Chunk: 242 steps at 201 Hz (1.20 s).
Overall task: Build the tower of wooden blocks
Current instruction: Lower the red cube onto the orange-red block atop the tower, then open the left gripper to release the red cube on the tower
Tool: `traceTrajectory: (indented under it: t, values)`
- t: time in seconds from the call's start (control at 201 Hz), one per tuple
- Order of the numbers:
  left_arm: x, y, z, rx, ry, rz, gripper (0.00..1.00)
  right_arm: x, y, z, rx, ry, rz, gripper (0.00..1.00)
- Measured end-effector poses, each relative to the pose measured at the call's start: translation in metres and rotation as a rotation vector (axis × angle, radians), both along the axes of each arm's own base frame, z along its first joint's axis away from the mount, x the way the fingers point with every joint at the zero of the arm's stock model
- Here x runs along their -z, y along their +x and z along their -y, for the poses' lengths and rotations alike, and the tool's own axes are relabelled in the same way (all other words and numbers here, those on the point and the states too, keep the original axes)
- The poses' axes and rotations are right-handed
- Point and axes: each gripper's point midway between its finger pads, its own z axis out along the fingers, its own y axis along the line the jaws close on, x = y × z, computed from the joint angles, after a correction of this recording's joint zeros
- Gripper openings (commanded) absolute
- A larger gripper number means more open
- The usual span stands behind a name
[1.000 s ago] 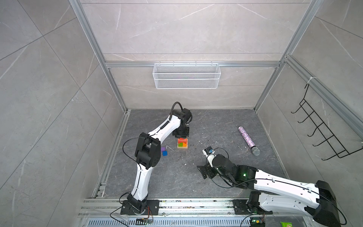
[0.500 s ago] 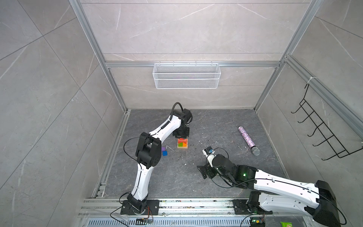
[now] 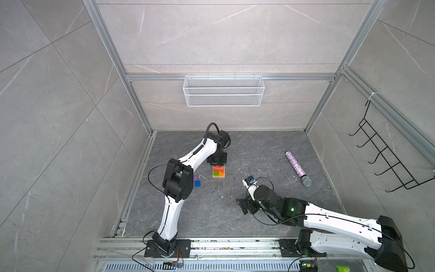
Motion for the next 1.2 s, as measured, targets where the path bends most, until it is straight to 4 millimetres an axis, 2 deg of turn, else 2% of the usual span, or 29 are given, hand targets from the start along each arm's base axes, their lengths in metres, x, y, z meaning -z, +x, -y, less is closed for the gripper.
traceTrajectory:
  t: [0.896, 1.205]
  values:
    - [0.0000, -0.0015, 0.0021, 0.006, 0.001, 0.000, 0.43, 0.0013, -0.0004, -0.0009, -0.002, -0.005, -0.002, 0.97]
    - [-0.0001, -0.0012, 0.0018, 0.004, 0.002, 0.001, 0.52, 0.0009, -0.0006, -0.0014, -0.004, -0.004, -0.002, 0.97]
